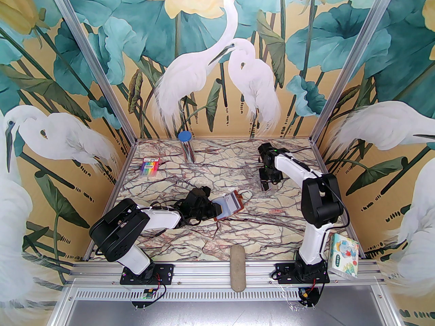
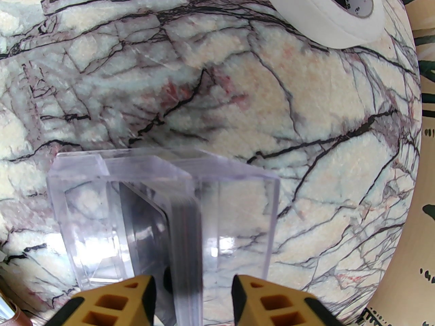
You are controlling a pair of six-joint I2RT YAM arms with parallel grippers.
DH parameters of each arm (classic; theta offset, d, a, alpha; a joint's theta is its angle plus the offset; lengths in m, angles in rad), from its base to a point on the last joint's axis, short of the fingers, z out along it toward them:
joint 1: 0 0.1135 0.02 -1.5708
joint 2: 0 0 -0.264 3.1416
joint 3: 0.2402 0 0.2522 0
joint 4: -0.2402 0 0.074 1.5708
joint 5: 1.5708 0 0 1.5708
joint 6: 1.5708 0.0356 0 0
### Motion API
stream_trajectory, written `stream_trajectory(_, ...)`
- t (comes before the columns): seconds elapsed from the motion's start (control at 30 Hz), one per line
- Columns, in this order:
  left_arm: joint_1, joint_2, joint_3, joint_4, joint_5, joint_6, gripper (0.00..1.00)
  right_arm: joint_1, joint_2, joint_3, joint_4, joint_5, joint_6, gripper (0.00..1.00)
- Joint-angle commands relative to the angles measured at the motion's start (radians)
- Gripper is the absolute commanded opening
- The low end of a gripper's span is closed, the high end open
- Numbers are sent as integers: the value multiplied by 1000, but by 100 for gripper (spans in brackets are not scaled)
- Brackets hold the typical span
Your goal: Put the credit cards into the card holder
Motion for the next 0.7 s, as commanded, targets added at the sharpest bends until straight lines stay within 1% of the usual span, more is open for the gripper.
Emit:
stream_trajectory(0.0,6,38,-22,-5,-20,-13,32,16,27,33,-38,79,4,42)
stream_trajectory(0.1,9,37,-25,0,-19,-13,33,27,33,44,-58,144,5,42)
stream_trajectory(0.3,10,44,-24,2,-13,-14,33,38,42,61,-88,223,8,37)
stream_trajectory(0.5,13,51,-20,2,-9,-14,33,40,24,67,-96,248,9,34)
stream_trajectory(0.67,14,53,-18,2,-7,-14,33,40,15,63,-98,253,6,28)
